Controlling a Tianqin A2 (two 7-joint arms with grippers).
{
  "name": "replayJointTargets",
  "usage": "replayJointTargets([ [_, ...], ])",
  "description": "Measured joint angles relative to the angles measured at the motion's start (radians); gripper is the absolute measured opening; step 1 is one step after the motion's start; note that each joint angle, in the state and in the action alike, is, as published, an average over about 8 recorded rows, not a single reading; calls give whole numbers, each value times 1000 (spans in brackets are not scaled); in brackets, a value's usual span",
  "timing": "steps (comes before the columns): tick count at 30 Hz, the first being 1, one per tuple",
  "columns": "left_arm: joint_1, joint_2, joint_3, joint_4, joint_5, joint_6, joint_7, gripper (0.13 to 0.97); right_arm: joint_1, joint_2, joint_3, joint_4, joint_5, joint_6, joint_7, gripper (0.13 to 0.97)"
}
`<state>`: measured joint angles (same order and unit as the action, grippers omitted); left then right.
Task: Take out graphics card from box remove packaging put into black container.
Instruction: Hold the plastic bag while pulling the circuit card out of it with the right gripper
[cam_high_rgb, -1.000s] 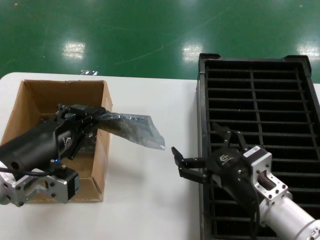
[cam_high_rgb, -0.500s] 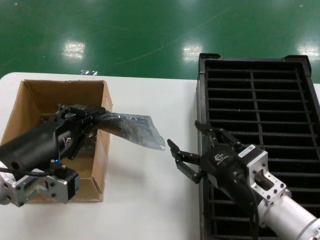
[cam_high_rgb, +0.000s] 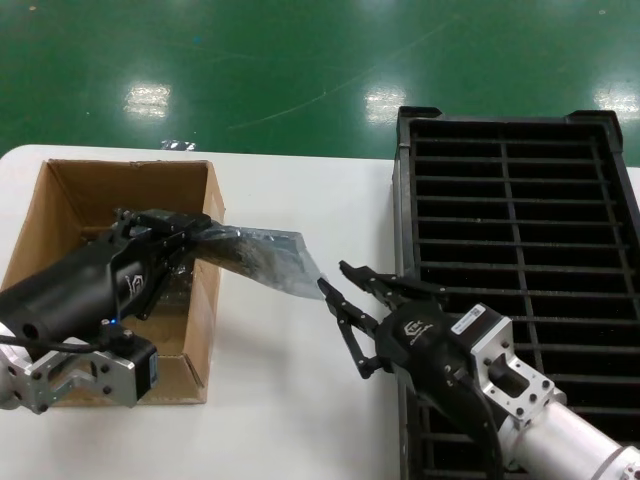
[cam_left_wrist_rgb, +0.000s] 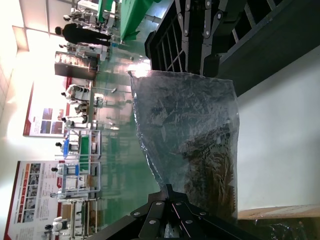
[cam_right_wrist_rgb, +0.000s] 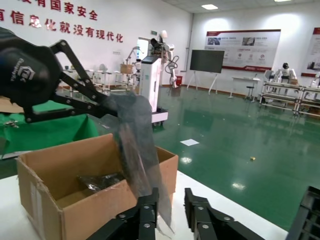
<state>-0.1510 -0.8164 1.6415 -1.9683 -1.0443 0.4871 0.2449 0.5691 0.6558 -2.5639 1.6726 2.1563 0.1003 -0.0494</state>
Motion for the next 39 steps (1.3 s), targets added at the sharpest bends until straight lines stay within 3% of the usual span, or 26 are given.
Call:
replayJointTargets([
  [4, 0, 0, 0, 0, 0, 0, 0, 139, 3, -6, -4, 6, 0, -3, -7, 275],
  [13, 0, 0, 0, 0, 0, 0, 0, 139, 16, -28, -10, 7, -4, -10, -18, 169],
  [39, 0, 0, 0, 0, 0, 0, 0, 139, 30, 6, -112, 107, 95, 78, -95, 133],
])
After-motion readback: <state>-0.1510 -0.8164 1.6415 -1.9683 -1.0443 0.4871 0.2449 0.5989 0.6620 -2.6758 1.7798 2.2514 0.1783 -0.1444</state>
